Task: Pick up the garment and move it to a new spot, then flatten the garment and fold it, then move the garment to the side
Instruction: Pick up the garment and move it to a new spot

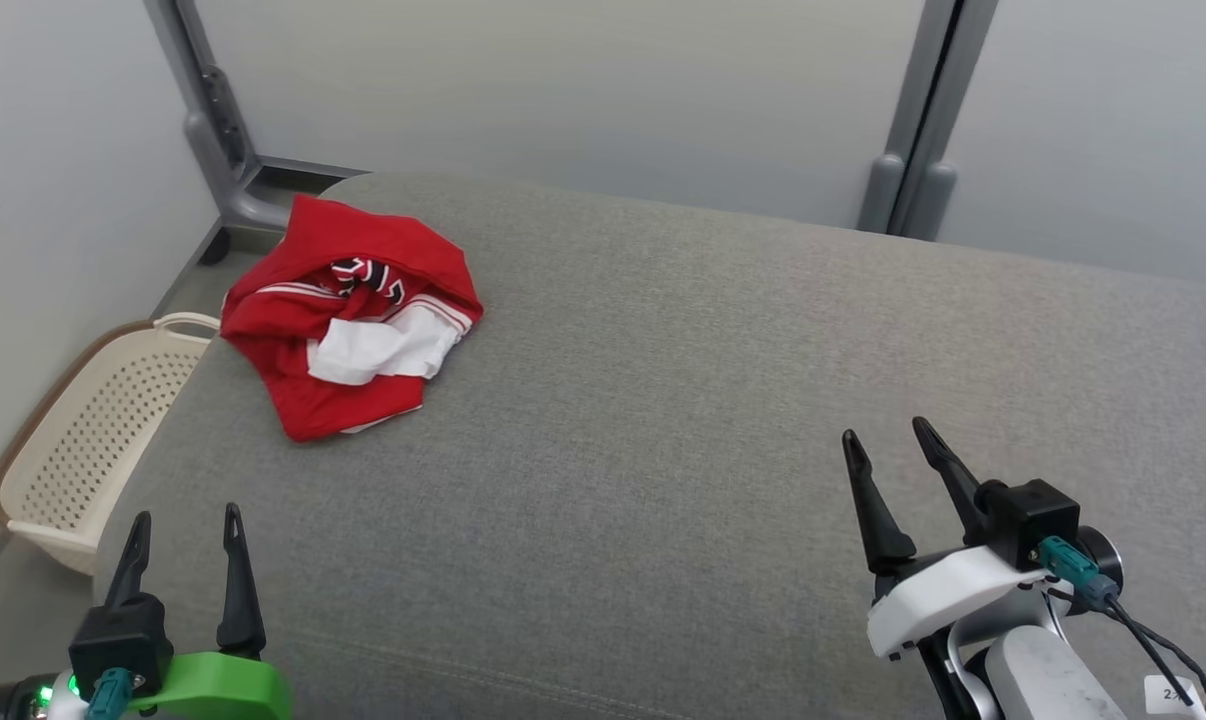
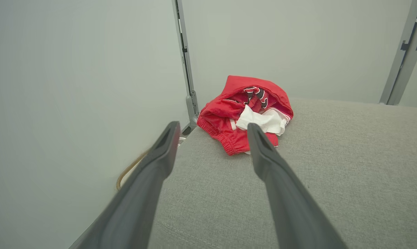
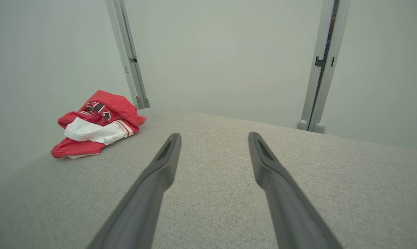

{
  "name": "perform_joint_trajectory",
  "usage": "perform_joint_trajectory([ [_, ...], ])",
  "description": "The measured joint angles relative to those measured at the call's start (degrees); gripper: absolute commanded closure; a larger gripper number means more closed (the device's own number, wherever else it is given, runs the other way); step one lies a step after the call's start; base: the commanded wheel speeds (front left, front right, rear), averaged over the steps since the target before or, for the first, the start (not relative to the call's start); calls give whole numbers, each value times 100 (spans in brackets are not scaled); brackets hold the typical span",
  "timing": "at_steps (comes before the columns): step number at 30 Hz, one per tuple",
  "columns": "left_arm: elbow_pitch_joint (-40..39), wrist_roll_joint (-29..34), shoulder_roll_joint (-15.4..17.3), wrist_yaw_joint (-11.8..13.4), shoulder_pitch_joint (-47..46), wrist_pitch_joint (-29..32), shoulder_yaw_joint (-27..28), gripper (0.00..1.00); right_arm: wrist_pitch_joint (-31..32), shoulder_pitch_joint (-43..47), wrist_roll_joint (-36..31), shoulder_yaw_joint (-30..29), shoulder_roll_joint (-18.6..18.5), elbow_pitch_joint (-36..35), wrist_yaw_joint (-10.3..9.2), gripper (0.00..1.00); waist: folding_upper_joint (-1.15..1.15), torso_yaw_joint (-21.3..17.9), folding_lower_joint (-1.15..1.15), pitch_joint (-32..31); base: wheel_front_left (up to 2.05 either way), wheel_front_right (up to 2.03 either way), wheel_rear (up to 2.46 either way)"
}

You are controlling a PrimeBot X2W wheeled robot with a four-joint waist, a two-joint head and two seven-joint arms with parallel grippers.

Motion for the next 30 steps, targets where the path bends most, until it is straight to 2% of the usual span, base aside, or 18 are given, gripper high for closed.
perform_joint_trajectory([
  [16, -152, -37, 102, 118, 87, 103, 5, 0, 0, 13, 51, 49, 66, 21, 0, 0, 0, 779, 0, -70, 0, 0, 0],
  [30, -211, -87, 125, 215, 127, 110, -19, 0, 0, 30, 64, 113, 80, 35, 0, 0, 0, 940, 0, -86, 0, 0, 0],
])
